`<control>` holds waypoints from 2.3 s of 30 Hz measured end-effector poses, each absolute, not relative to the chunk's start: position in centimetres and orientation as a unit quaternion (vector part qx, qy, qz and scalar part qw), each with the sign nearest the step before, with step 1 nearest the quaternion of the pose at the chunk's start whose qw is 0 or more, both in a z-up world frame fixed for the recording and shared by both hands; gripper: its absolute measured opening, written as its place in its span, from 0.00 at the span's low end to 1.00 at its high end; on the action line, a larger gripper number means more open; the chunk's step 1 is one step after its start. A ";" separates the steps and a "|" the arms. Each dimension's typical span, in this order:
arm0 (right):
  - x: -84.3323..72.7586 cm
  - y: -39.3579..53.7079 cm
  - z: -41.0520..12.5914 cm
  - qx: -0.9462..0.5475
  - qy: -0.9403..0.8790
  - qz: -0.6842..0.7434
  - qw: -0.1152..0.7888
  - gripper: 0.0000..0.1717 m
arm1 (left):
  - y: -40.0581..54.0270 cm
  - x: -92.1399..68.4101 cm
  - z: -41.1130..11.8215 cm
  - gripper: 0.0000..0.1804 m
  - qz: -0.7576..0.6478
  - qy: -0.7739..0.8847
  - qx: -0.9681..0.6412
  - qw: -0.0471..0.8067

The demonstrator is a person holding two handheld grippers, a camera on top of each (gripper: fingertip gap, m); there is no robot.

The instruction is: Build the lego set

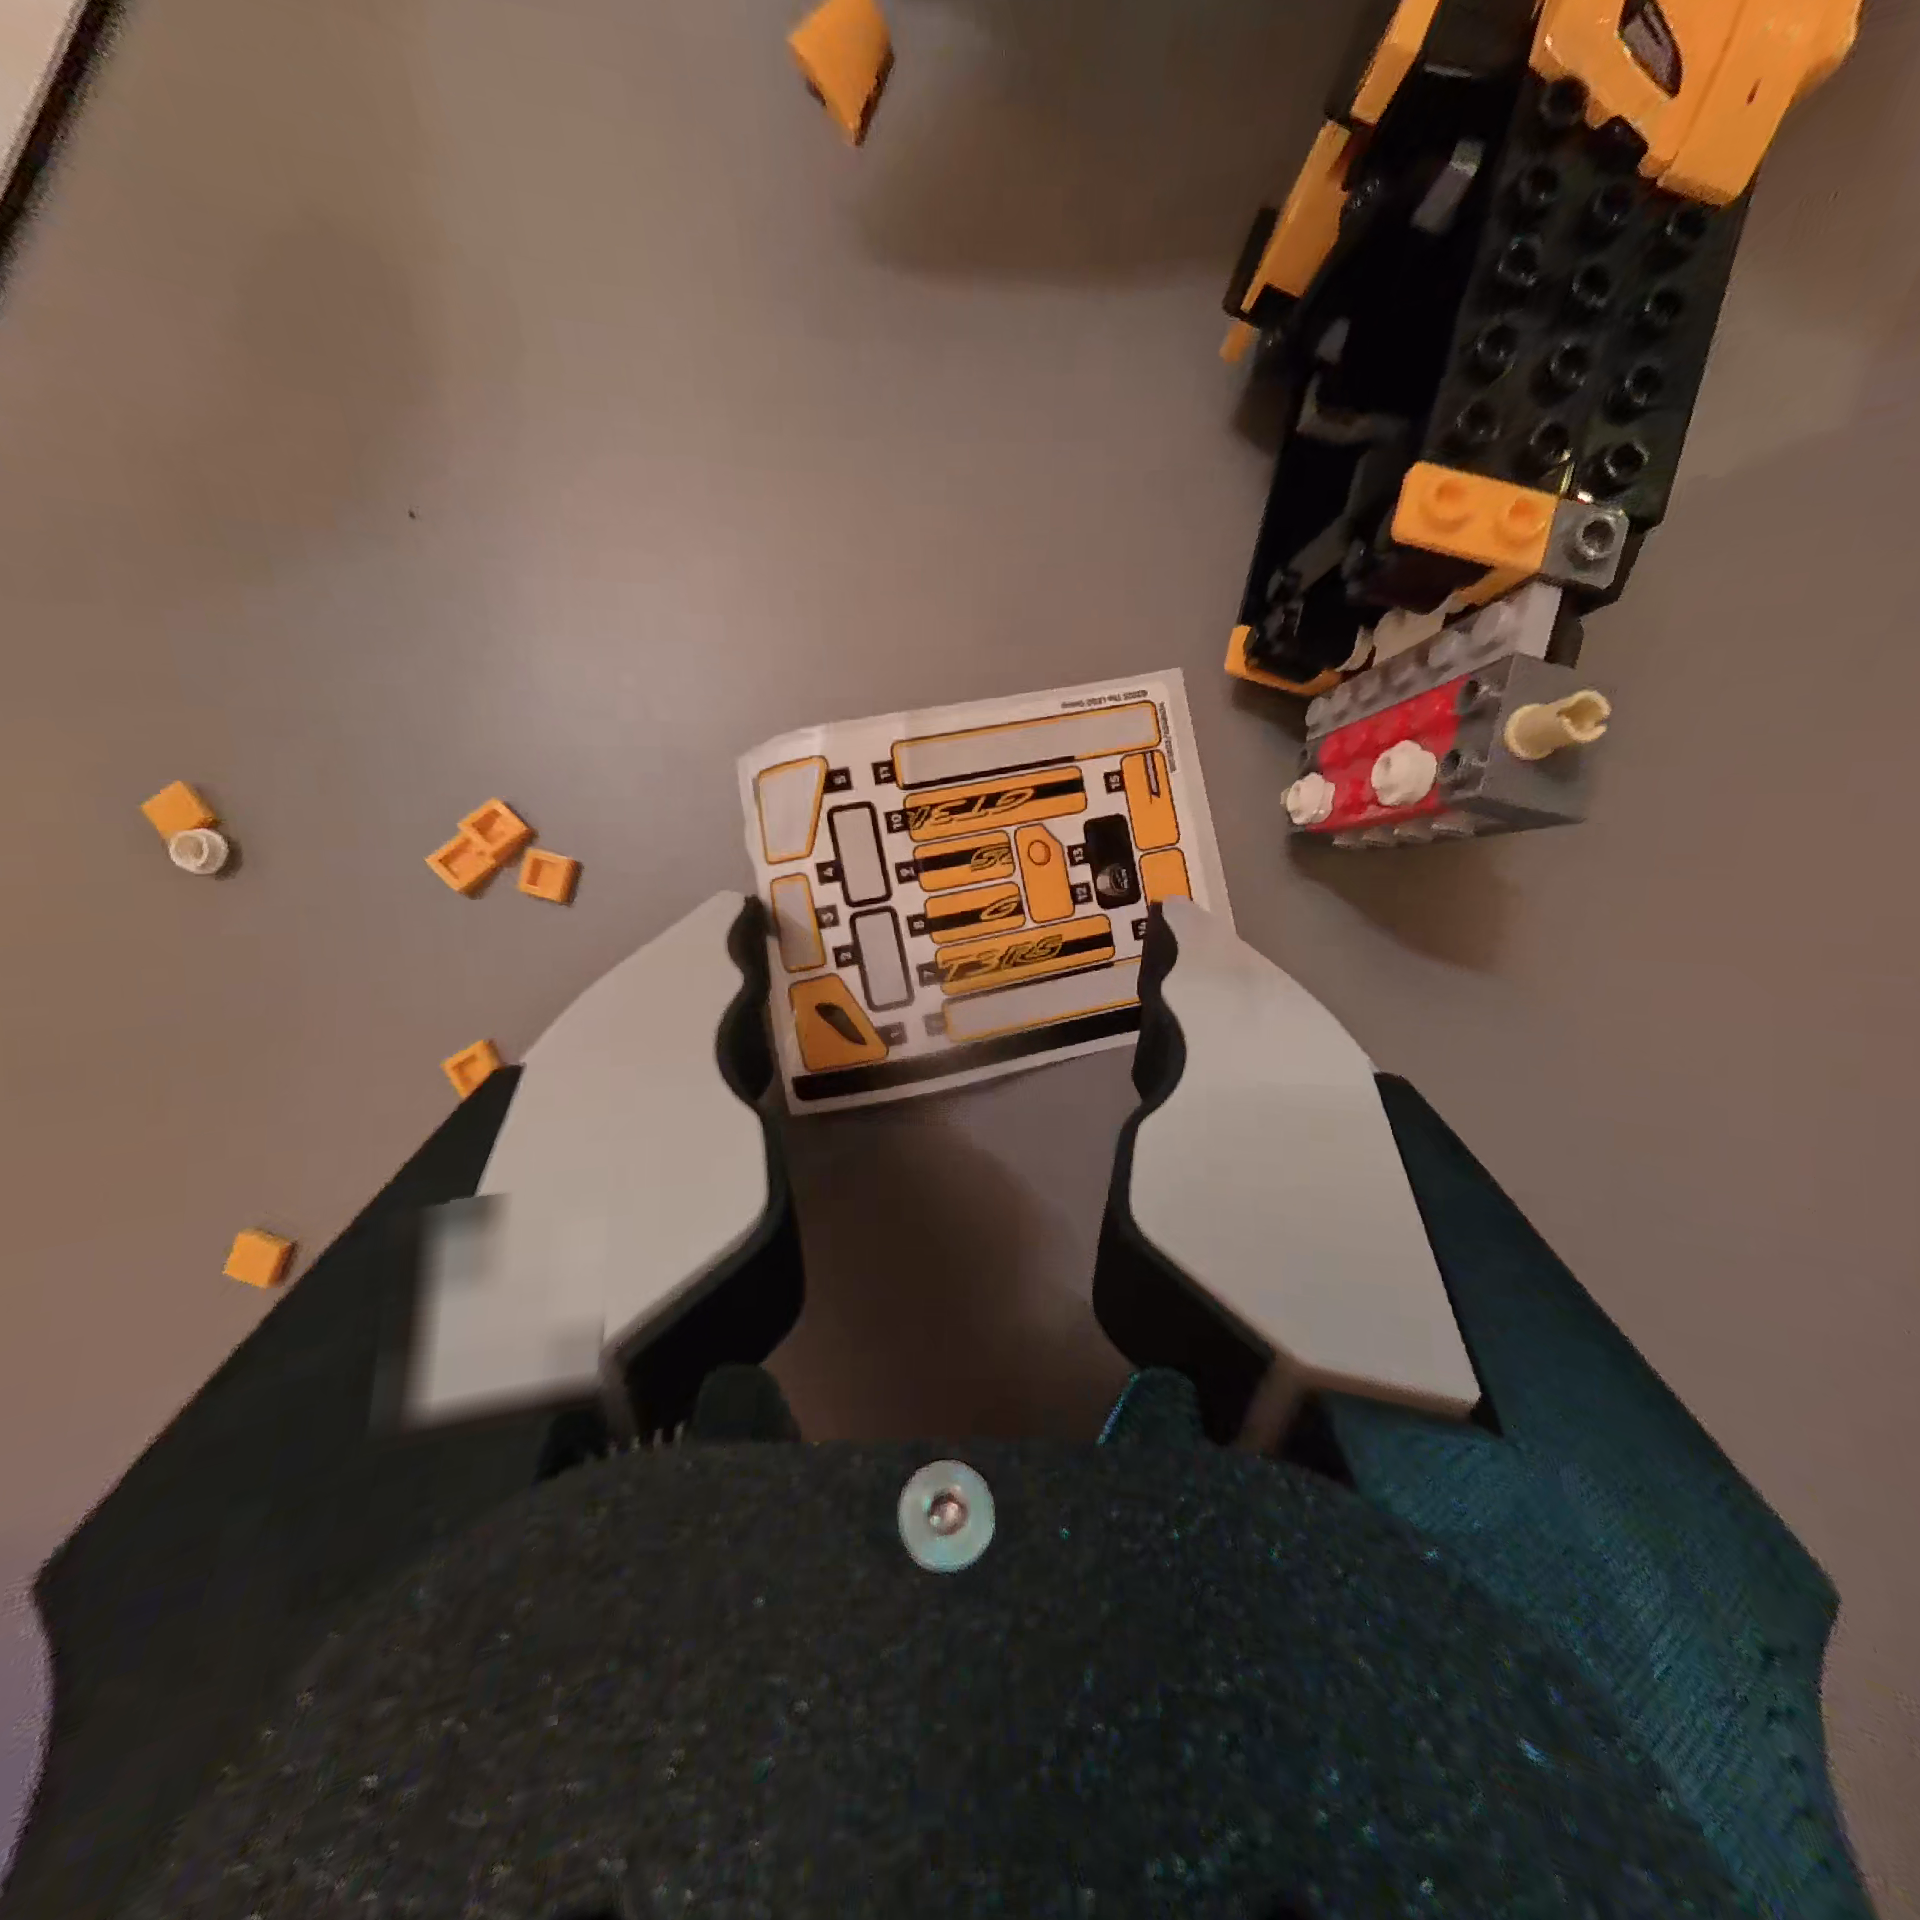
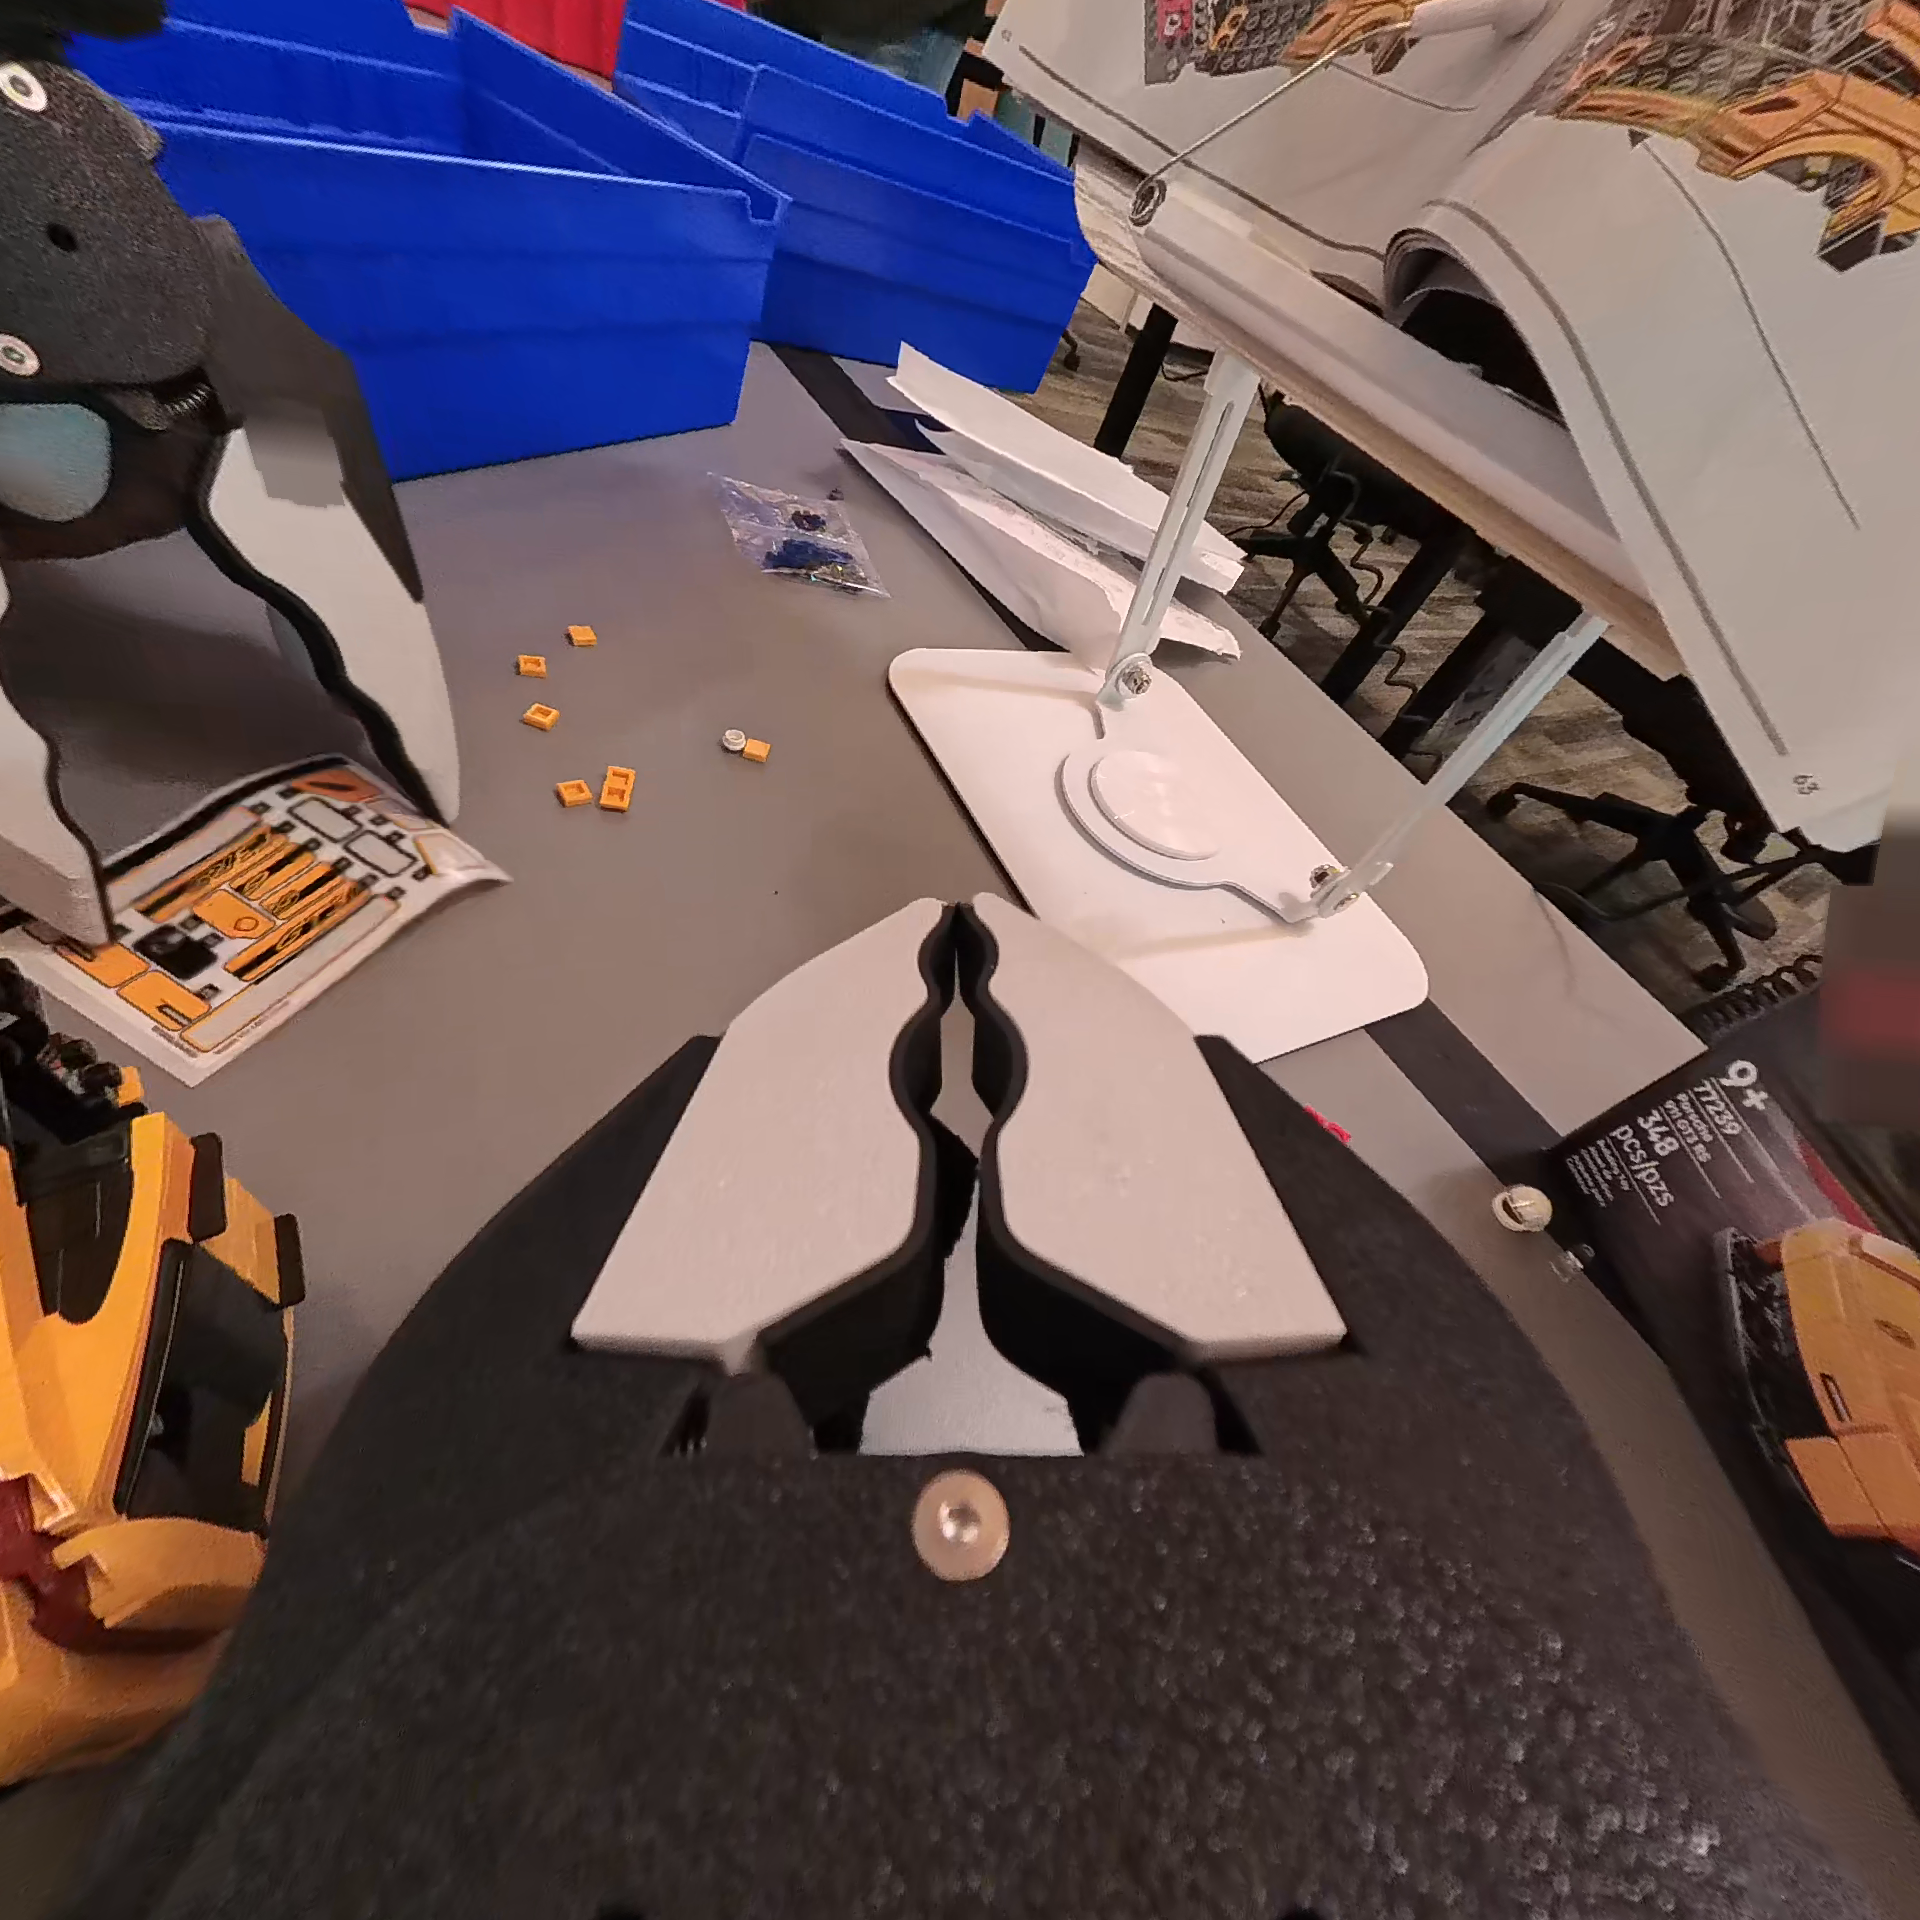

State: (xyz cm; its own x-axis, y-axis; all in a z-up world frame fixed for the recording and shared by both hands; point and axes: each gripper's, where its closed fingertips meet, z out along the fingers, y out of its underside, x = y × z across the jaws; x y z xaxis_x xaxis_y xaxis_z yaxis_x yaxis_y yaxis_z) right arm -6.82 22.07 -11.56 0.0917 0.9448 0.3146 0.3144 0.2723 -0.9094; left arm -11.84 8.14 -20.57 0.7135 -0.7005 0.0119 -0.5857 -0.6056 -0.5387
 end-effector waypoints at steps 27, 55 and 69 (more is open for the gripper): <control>-7.5 19.0 -13.1 -0.503 -0.650 0.346 0.453 0.00 | 11.5 -12.7 -16.4 0.05 -0.135 0.314 -0.843 0.415; -7.2 14.2 -11.2 -0.472 -0.637 0.515 0.328 0.00 | 14.5 -9.6 -10.0 0.07 -0.205 0.343 -0.710 0.580; -6.3 15.7 -6.6 -0.457 -0.532 0.617 0.357 0.00 | 14.4 -9.7 -7.6 0.23 -0.480 0.173 -0.665 0.545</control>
